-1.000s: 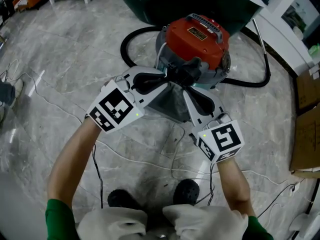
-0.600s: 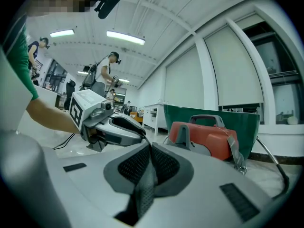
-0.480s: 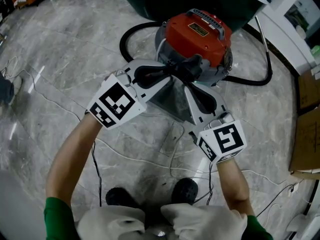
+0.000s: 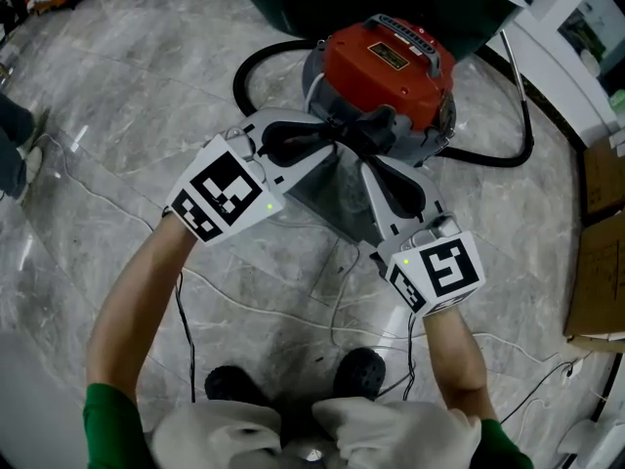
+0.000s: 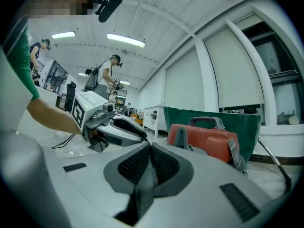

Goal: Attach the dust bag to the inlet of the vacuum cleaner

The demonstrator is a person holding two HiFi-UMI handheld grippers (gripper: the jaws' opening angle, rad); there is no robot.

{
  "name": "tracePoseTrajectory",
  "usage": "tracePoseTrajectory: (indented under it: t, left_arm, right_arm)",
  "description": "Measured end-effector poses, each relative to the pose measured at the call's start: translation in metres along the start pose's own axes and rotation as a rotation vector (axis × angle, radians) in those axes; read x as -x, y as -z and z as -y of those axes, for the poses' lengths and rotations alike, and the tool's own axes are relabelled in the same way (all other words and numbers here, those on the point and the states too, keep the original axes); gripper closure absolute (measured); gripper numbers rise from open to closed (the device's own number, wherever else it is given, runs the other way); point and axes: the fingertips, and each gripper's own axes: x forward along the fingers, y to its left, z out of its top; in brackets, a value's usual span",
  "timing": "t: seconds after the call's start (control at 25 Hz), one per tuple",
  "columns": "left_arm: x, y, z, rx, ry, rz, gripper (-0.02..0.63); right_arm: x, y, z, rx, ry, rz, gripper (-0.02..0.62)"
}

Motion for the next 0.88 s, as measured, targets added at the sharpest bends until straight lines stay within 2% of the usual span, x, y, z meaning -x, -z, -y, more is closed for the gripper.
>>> tracePoseTrajectory:
  t: [0.4,0.72,0.88]
  left_arm:
    - [-0.007,0.000,-0.003,-0.019,0.013,0.001,0.534]
    - [-0.015,-0.002,-0.005,-0.060,0.058,-0.031,0.532]
    - [-0.024,-0.003,-0.010,-0.065,0.055,-0.037,0.532]
  right_arm:
    - [-0.001,0.001,0.009,-0.008,0.013,0.010,0.569]
    - [-0.001,0.003,0.019,-0.030,0.025,0.020,0.569]
    - [-0.003,0.003,0.026,-0.035,0.043,0.025,0.569]
